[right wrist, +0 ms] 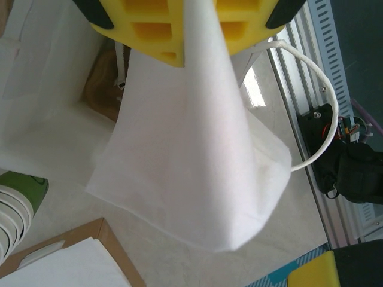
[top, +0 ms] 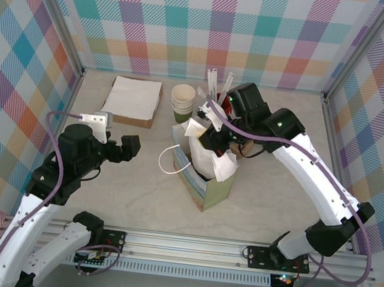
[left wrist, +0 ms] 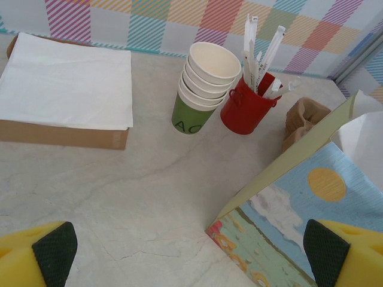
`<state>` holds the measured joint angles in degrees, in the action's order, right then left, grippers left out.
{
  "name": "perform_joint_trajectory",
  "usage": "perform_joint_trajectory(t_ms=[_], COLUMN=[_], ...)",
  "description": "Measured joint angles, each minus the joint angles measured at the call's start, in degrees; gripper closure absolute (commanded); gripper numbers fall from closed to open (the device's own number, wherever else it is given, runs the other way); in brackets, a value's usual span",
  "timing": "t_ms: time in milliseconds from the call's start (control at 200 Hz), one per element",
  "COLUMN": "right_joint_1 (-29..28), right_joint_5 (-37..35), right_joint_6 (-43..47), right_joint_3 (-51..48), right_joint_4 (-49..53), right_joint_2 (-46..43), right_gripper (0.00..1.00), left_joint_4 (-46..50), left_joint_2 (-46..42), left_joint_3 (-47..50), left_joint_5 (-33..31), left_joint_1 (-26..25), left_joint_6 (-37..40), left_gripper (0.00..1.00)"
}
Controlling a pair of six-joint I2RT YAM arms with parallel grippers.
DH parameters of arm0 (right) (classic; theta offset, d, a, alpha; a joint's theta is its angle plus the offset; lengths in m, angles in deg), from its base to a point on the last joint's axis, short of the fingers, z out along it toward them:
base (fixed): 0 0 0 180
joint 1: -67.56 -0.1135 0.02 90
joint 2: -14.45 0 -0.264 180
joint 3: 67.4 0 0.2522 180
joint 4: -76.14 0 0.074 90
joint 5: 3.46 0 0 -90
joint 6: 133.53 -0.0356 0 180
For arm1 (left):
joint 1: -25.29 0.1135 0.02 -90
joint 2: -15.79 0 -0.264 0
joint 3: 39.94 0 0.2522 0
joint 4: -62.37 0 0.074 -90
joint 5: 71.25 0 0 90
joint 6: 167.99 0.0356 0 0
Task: Pack the takeout coffee
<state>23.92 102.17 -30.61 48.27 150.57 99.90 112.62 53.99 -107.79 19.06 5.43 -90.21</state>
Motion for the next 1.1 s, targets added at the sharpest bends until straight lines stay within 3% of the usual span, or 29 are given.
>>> perform_joint_trajectory(t_ms=[1100], right_joint_1=[0.0], right_joint_5=[-2.34], right_joint_6=[0.68], right_joint_3=[4.37], right_joint_4=[1.9], right_joint_2=[9.88], right_gripper=[1.0], left_joint_4=[0.02], left_joint_2=[0.31], left_joint_3=[0.0], left_joint_5=[-0.02], left_joint_1=[0.0], left_joint_6=[-0.02], left_gripper=[0.0])
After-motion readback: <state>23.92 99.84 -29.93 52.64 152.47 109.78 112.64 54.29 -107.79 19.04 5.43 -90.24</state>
